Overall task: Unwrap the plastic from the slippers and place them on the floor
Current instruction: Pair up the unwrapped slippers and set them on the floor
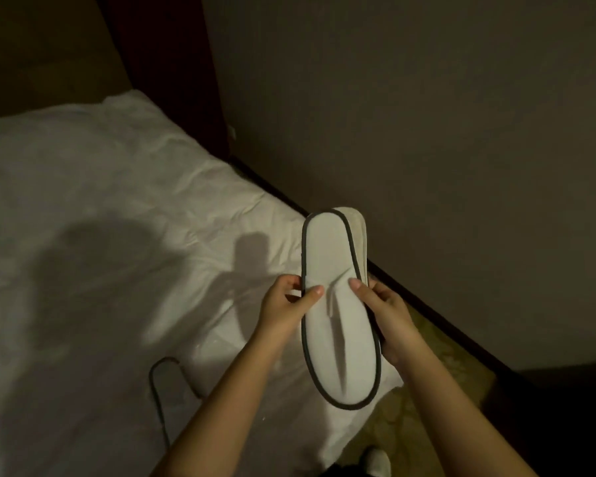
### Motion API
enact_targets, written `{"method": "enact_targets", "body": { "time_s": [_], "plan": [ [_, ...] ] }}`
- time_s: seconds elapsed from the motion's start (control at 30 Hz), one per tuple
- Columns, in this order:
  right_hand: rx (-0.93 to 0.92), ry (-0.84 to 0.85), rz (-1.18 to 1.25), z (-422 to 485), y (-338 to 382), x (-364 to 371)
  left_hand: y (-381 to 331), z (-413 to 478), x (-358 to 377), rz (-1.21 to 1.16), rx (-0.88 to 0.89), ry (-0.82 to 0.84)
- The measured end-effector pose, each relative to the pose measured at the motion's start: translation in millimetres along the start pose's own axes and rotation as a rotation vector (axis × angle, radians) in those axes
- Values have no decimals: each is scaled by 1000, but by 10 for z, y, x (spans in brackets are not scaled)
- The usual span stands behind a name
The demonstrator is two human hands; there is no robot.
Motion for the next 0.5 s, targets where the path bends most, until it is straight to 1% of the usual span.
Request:
{"method": "enact_targets", "body": {
  "time_s": [0.1,0.2,0.3,0.43,0.5],
  "plan": [
    [83,67,140,49,322,-579,-223,139,659,-46,-18,115],
    [194,84,388,115,663,-1264,-476,298,1477,-74,-25,229],
    [214,123,507,135,976,-1870,-677,440,2294,-57,-18,299],
    [260,351,704,161,1297,-2481,-893,549,3128,19,-11,414],
    [253,430,740,228,1431,-2722,-961,622,3393,43,-9,444]
  ]
}}
Point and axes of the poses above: each hand's wrist, its own z-axis towards the middle knuckle, its own x-axis out of the palm, y = z × x, the point moved 3 cm from there along z, towards the middle knuckle, and after that the axes turned 5 degrees about z, right-handed, at the moved point
